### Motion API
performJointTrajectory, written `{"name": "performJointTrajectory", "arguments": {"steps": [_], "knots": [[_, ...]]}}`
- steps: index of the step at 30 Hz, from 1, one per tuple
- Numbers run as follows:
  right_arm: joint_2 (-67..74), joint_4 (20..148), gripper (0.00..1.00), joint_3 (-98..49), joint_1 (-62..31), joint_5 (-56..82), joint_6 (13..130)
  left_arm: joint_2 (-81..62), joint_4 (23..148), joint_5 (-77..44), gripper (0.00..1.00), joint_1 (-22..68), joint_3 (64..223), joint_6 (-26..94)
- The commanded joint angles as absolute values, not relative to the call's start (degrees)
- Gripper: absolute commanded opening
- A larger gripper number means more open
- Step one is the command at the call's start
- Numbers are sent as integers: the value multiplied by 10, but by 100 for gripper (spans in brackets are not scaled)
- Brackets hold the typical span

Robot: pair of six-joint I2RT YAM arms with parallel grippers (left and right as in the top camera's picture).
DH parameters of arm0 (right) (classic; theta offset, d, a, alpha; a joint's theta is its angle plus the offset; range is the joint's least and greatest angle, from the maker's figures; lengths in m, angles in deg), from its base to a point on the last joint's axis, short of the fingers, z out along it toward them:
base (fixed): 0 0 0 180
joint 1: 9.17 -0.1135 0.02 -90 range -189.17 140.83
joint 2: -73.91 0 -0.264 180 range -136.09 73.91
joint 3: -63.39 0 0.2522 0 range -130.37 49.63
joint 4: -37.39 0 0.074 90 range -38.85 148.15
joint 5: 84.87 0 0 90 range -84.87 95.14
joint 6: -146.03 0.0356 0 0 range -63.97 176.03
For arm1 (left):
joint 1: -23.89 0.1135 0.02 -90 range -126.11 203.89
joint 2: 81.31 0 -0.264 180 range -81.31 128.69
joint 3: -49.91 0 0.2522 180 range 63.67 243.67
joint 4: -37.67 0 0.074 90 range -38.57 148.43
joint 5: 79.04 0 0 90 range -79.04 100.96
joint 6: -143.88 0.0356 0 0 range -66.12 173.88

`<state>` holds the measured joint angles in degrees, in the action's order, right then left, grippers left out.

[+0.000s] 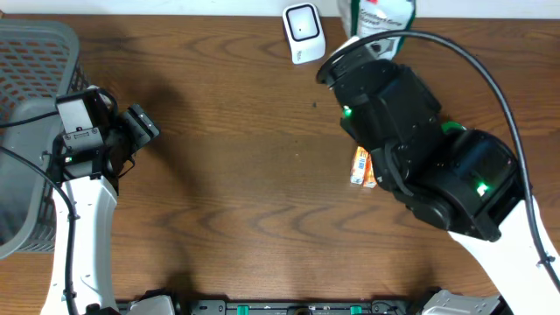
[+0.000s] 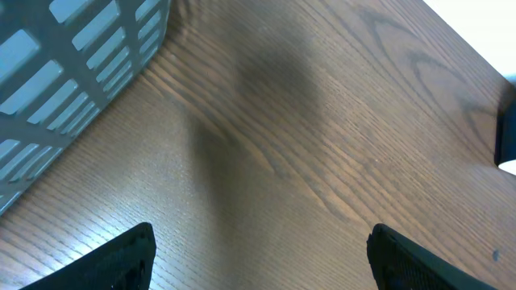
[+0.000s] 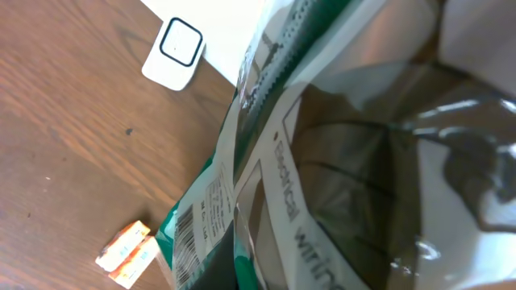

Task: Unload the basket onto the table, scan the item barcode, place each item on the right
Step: 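Carry the glove package up toward the scanner with the right gripper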

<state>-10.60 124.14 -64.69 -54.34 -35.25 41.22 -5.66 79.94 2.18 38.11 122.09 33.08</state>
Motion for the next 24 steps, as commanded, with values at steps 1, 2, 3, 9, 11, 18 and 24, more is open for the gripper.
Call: {"name": "performJointTrajectory", "arguments": {"steps": [1, 2, 3, 9, 11, 18, 24], "knots": [[-108, 1240, 1, -657, -549, -376, 369, -53, 801, 27, 85, 383, 1219, 334], [-112, 1239, 1, -657, -547, -382, 360, -53, 801, 27, 85, 383, 1219, 335], [-117, 1238, 1, -657, -546, -396, 348, -53, 801, 27, 85, 383, 1219, 335], [-155, 1166, 1, -657, -550, -528, 205, -53, 801, 27, 85, 383, 1219, 334], [-170, 1134, 1, -657, -550, -541, 144, -53, 801, 27, 85, 383, 1219, 334], [-255, 1069, 1, -657, -550, -549, 50, -53, 801, 27, 85, 383, 1219, 335], [-356, 961, 1, -657, -550, -578, -52, -53, 801, 27, 85, 383, 1219, 335]]}}
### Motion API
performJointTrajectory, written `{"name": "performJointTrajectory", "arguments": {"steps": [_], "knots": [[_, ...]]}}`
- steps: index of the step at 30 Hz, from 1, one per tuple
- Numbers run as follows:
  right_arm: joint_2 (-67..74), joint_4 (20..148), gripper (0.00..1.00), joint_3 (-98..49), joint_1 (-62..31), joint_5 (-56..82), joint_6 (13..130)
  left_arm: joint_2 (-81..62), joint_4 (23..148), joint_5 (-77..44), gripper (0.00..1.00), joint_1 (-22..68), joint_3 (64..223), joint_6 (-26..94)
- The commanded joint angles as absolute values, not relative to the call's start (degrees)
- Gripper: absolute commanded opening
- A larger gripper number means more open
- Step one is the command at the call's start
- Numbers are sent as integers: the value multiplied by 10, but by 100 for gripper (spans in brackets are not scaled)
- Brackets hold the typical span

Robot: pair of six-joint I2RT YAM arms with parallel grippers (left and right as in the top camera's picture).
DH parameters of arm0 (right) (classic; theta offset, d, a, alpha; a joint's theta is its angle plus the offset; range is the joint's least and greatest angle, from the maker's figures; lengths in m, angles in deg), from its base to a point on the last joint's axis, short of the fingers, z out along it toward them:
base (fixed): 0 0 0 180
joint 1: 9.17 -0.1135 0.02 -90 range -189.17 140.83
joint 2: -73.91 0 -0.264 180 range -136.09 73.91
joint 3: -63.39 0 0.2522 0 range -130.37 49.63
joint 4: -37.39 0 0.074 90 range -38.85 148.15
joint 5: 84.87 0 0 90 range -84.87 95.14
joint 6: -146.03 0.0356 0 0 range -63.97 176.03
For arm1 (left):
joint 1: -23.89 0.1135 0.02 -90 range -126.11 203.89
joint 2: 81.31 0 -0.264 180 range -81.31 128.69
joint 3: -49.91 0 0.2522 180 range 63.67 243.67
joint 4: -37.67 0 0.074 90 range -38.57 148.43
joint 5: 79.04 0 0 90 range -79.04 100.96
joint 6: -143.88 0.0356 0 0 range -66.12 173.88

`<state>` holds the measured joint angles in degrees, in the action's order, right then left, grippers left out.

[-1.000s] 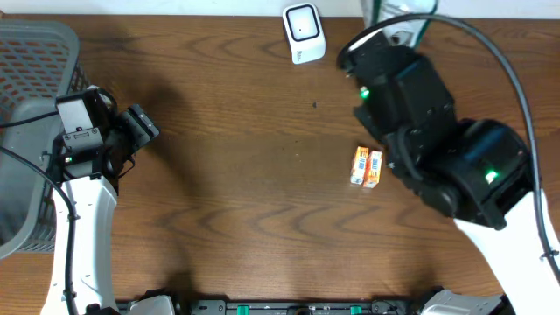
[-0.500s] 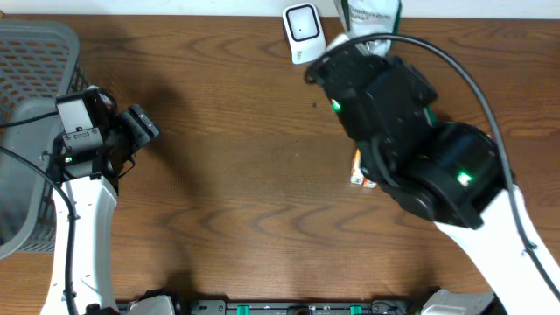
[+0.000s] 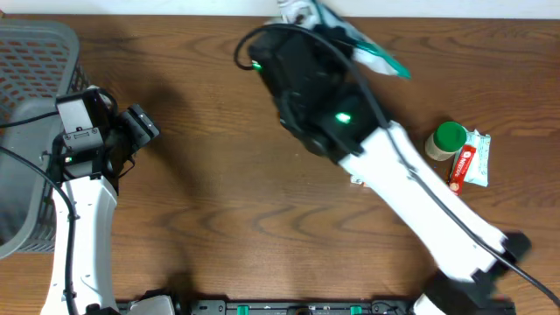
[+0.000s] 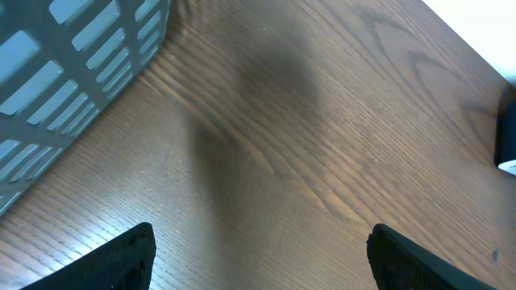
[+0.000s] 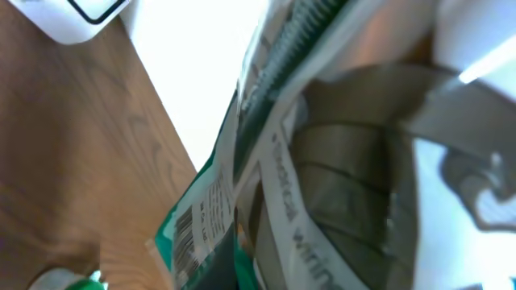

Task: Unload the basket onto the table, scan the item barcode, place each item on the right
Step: 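Carry the glove package up toward the scanner with the right gripper, then hold the glove package barcode under the scanner window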

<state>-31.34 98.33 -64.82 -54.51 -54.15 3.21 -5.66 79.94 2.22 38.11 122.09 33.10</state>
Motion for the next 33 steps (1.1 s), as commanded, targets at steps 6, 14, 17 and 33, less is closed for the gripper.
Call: {"name": "performJointTrajectory", "arguments": {"steps": [6, 14, 17, 33], "knots": [[-449, 835, 1, -657, -549, -648, -168, -53, 801, 27, 85, 383, 1219, 334], [-523, 740, 1, -657, -548, -577, -191, -53, 801, 27, 85, 383, 1219, 334], [-543, 738, 1, -657, -547, -555, -195, -53, 801, 27, 85, 383, 1219, 334], [-653, 415, 1, -657, -478, -500, -476, -53, 801, 27, 85, 383, 1219, 334]]}}
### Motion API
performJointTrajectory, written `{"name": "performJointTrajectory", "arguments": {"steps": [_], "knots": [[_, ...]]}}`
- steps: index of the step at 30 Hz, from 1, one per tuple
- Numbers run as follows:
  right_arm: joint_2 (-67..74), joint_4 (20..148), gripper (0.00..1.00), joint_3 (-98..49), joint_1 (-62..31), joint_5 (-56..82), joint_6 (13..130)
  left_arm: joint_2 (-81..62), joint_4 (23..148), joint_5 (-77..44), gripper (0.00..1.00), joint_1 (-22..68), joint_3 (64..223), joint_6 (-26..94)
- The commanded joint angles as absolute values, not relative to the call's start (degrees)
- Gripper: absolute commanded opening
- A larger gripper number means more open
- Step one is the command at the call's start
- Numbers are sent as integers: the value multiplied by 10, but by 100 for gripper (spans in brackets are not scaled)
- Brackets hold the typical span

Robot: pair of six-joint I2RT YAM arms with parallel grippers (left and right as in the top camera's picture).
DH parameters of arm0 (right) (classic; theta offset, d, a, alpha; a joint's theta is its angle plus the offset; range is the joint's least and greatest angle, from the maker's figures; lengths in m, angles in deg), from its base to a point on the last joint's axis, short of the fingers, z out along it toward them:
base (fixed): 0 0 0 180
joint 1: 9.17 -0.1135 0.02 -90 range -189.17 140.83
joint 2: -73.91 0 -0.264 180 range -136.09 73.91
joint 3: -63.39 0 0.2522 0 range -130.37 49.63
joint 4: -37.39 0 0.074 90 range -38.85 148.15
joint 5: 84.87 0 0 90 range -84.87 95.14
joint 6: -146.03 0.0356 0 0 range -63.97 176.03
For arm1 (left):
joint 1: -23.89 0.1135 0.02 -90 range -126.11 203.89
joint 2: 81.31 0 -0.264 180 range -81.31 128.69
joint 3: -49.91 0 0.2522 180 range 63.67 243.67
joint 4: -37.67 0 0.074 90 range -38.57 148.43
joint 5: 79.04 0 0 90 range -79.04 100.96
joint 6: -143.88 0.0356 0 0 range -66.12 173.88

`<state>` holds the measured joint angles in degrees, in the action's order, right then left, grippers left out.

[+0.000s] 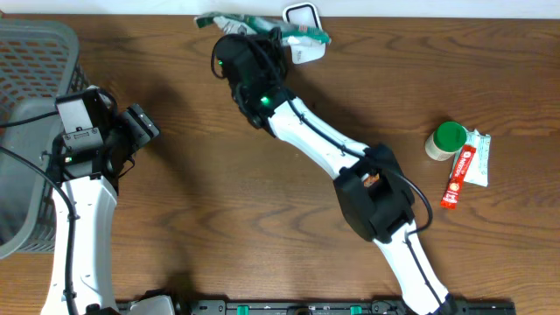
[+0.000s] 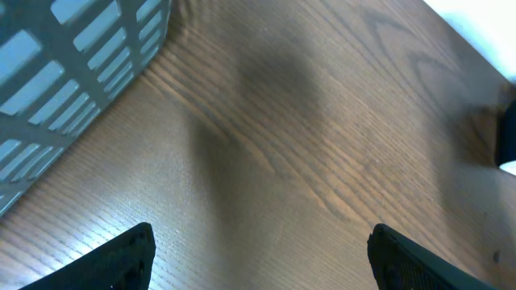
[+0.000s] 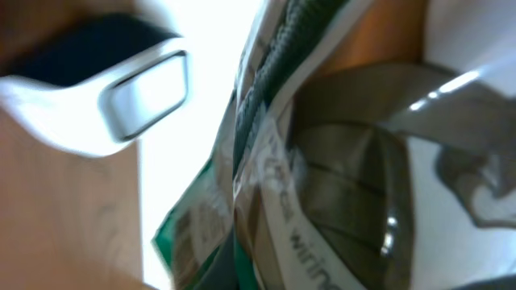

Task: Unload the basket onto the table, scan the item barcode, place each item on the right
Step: 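Hold the glove package barcode under the scanner window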

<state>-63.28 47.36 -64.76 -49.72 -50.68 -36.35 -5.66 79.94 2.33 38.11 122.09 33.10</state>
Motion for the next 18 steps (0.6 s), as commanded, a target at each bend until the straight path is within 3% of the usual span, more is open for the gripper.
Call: {"name": "performJointTrajectory", "arguments": {"steps": [1, 4, 18], "knots": [[-660, 380, 1, -657, -473, -494, -487, -53, 801, 27, 85, 383, 1219, 334], [-676, 323, 1, -657, -459, -448, -485, -53, 801, 27, 85, 383, 1219, 335], [-701, 340, 1, -657, -425, -245, -437, -53, 801, 27, 85, 383, 1219, 334]]}}
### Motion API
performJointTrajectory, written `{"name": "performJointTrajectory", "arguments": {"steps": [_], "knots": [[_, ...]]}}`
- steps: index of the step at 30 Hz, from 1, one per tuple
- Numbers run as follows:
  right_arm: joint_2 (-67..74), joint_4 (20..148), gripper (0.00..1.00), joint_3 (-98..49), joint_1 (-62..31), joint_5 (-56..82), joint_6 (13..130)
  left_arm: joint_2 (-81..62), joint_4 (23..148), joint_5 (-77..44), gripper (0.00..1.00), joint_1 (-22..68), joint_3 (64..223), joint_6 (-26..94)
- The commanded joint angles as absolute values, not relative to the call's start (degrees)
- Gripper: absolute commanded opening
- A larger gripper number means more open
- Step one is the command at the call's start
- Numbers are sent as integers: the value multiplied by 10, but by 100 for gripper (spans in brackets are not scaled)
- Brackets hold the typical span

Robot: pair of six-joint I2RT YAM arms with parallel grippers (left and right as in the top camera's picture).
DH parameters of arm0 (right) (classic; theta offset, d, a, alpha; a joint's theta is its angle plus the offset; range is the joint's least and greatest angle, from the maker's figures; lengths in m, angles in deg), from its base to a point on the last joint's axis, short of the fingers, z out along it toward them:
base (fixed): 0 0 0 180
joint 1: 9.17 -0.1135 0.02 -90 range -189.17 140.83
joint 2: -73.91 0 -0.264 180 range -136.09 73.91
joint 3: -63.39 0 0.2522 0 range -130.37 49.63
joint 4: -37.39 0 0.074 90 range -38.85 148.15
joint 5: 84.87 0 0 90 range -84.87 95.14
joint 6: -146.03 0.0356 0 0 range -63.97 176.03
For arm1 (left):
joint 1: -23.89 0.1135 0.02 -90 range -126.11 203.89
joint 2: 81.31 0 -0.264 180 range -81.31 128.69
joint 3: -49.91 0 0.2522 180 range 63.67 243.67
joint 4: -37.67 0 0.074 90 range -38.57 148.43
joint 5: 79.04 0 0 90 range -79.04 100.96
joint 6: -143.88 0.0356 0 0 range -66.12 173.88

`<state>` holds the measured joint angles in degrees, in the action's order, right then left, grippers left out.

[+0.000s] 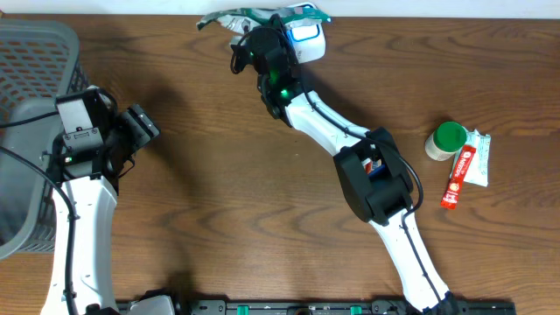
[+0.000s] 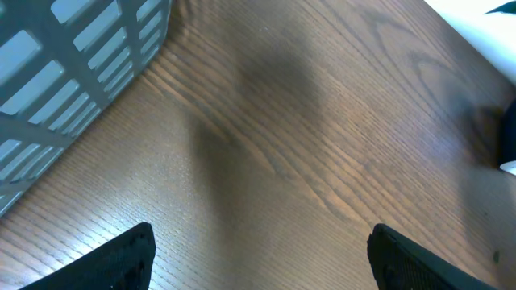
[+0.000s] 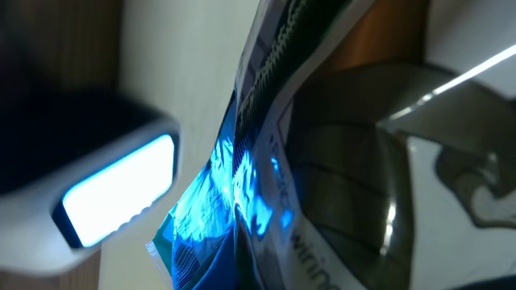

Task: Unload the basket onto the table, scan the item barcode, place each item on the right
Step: 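Hold the glove package barcode under the scanner window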

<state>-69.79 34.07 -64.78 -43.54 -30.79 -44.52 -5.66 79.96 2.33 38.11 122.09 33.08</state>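
Note:
A green-and-white pouch (image 1: 229, 17) is held at the table's back edge, right against the white scanner (image 1: 308, 39). My right gripper (image 1: 262, 37) is shut on it. In the right wrist view the pouch (image 3: 322, 161) fills the frame. Blue light falls on its printed side near the barcode (image 3: 187, 259), and the scanner window (image 3: 121, 189) glows bright blue-white. My left gripper (image 2: 258, 266) hangs open over bare wood at the left, its fingertips (image 2: 121, 258) wide apart and empty.
A grey basket (image 1: 26, 131) stands at the left edge, close to the left arm. A green-lidded jar (image 1: 448, 140) and a red-and-white tube (image 1: 459, 171) lie at the right. A small orange box (image 1: 376, 166) shows under the right arm.
The scanner window has lit up blue and its light now falls on the pouch. The right wrist has shifted slightly right, nearer the scanner. The left arm has not moved.
My right gripper held the pouch to the right of the scanner, with its barcode in the wrist view. Then it was over the scanner at the back edge, then just left of it. Now the scanner shines blue on the pouch. The left arm stayed still.

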Motion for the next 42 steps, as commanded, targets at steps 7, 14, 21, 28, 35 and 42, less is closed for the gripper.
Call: {"name": "performJointTrajectory", "arguments": {"steps": [7, 14, 21, 28, 35, 42], "knots": [[-703, 342, 1, -657, -403, -230, -426, -53, 801, 27, 85, 383, 1219, 335], [-719, 328, 1, -657, -402, -231, -365, -53, 801, 27, 85, 383, 1219, 335], [-763, 261, 1, -657, -404, -264, -414, -53, 801, 27, 85, 383, 1219, 334], [-772, 248, 1, -657, -407, -293, -413, -53, 801, 27, 85, 383, 1219, 335], [-771, 208, 1, -657, -417, -318, -364, -53, 801, 27, 85, 383, 1219, 335], [-721, 51, 1, -658, -434, -404, -348, -53, 801, 27, 85, 383, 1219, 335]]}}
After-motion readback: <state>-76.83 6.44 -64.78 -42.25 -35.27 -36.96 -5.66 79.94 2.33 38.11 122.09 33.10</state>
